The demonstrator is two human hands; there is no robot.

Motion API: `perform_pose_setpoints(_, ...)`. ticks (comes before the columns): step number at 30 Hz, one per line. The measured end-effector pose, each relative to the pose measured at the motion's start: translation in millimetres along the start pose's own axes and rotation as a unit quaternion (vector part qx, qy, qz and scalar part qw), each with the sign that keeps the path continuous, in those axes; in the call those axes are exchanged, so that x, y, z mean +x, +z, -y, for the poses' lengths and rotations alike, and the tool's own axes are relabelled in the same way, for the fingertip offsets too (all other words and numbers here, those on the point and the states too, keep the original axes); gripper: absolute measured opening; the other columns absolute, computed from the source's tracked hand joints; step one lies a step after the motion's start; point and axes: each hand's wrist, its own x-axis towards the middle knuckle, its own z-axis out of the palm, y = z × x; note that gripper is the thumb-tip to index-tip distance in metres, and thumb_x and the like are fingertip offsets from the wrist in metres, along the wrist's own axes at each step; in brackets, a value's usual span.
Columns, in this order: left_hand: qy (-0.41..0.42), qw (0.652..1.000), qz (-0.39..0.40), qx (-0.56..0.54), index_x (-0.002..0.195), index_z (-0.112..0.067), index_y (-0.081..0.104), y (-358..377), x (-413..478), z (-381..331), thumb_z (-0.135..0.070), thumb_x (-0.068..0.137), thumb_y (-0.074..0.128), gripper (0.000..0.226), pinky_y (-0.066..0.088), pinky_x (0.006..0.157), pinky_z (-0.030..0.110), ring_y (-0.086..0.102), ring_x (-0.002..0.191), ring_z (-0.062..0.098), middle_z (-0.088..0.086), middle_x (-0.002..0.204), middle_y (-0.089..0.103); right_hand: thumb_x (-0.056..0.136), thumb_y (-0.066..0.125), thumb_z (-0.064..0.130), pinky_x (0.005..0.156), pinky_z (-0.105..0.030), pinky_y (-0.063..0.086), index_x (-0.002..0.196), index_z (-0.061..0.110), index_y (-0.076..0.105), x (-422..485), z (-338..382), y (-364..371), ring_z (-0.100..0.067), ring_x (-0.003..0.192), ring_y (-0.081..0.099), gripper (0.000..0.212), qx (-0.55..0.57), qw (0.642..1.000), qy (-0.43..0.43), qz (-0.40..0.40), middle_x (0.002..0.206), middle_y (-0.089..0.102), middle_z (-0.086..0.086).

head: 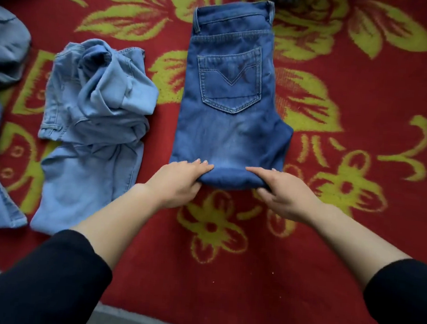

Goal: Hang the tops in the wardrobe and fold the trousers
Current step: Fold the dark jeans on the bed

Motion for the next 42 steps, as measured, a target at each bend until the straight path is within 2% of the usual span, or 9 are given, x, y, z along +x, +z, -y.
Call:
perform_pose_setpoints(2,-0.003,0.999,0.01,-0.04,0.117,-0.03,0.062,-13,-9,-5,-0.019,0.079,0.039,0.045,0.047,0.086,0.035,0.059,0.109,0.026,0.004,0.114,0.068,0.087,0.051,0.021,0.083,-0.033,0.046,0.117,0.024,0.061,-7,9,-14,-0.023,0.101,0.063,0.032,0.033,0.999,0.015,0.003,0.108,0.07,-0.003)
perform_pose_setpoints(5,-0.018,0.989,0.093,-0.116,0.065,-0.017,0.055,-24,-30,-16,-0.019,0.068,0.048,0.008,0.038,0.054,0.029,0.054,0.06,0.021,-0.002,0.057,0.056,0.078,0.057,0.016,0.057,-0.029,0.043,0.081,0.01,0.064,-24,16,-27,-0.014,0.06,0.057,0.01,0.101,0.991,0.045,0.074,0.069,0.064,-0.009)
perform_pose_setpoints(9,-0.051,0.947,0.201,-0.244,0.049,-0.017,0.05,-17,-73,-36,-0.029,0.054,0.054,0.013,0.029,0.051,0.028,0.036,0.049,0.009,-0.008,0.049,0.04,0.069,0.072,0.016,0.051,-0.023,0.043,0.073,0.009,0.07,-65,23,-26,-0.002,0.048,0.053,0.008,0.22,0.949,0.124,0.191,0.058,0.058,0.003)
perform_pose_setpoints(16,-0.124,0.859,0.316,-0.383,0.043,-0.017,0.054,0,-110,-55,-0.018,0.05,0.059,0.008,0.032,0.045,0.022,0.044,0.045,0.01,-0.004,0.047,0.051,0.05,0.068,0.012,0.052,-0.02,0.047,0.077,0.009,0.069,-97,32,-13,-0.021,0.066,0.066,0.028,0.33,0.843,0.235,0.354,0.073,0.07,-0.008)
perform_pose_setpoints(25,-0.086,0.937,0.071,-0.33,0.067,-0.009,0.065,-48,-77,-20,-0.041,0.056,0.065,0.034,0.04,0.06,0.031,0.05,0.063,0.01,-0.004,0.062,0.055,0.062,0.068,0.015,0.052,-0.023,0.036,0.07,0.017,0.061,-59,29,-53,-0.01,0.06,0.055,0.01,0.392,0.891,0.202,0.109,0.065,0.06,0.002)
perform_pose_setpoints(28,-0.078,0.966,-0.048,-0.243,0.08,-0.018,0.068,-59,-58,-14,-0.033,0.072,0.067,0.017,0.049,0.069,0.036,0.061,0.073,0.015,-0.003,0.073,0.067,0.066,0.074,0.013,0.054,-0.022,0.04,0.074,0.016,0.066,-41,26,-69,-0.012,0.065,0.057,0.012,0.391,0.902,0.182,-0.006,0.07,0.063,0.001)
perform_pose_setpoints(34,-0.106,0.956,-0.234,-0.139,0.103,-0.019,0.058,-47,-4,-9,-0.025,0.089,0.056,0.015,0.044,0.078,0.041,0.053,0.096,0.029,0.005,0.096,0.058,0.073,0.069,0.016,0.062,-0.029,0.051,0.077,0.024,0.066,7,24,-78,-0.014,0.073,0.062,0.009,0.338,0.914,0.158,-0.161,0.075,0.066,0.005)
perform_pose_setpoints(38,-0.163,0.945,-0.252,-0.128,0.113,-0.016,0.053,-32,26,-6,-0.026,0.095,0.048,0.021,0.032,0.071,0.033,0.044,0.102,0.028,0.008,0.104,0.052,0.082,0.065,0.025,0.088,-0.029,0.044,0.114,0.024,0.064,28,21,-58,-0.015,0.108,0.057,0.032,0.207,0.939,0.136,-0.238,0.113,0.065,0.007)
perform_pose_setpoints(42,-0.169,0.943,-0.259,-0.122,0.115,-0.018,0.054,-24,51,1,-0.029,0.096,0.047,0.023,0.04,0.079,0.042,0.04,0.104,0.028,0.007,0.107,0.051,0.084,0.057,0.043,0.109,-0.038,0.013,0.138,0.029,0.048,29,16,-34,-0.015,0.144,0.019,0.056,-0.002,0.975,0.039,-0.219,0.153,0.032,0.006)
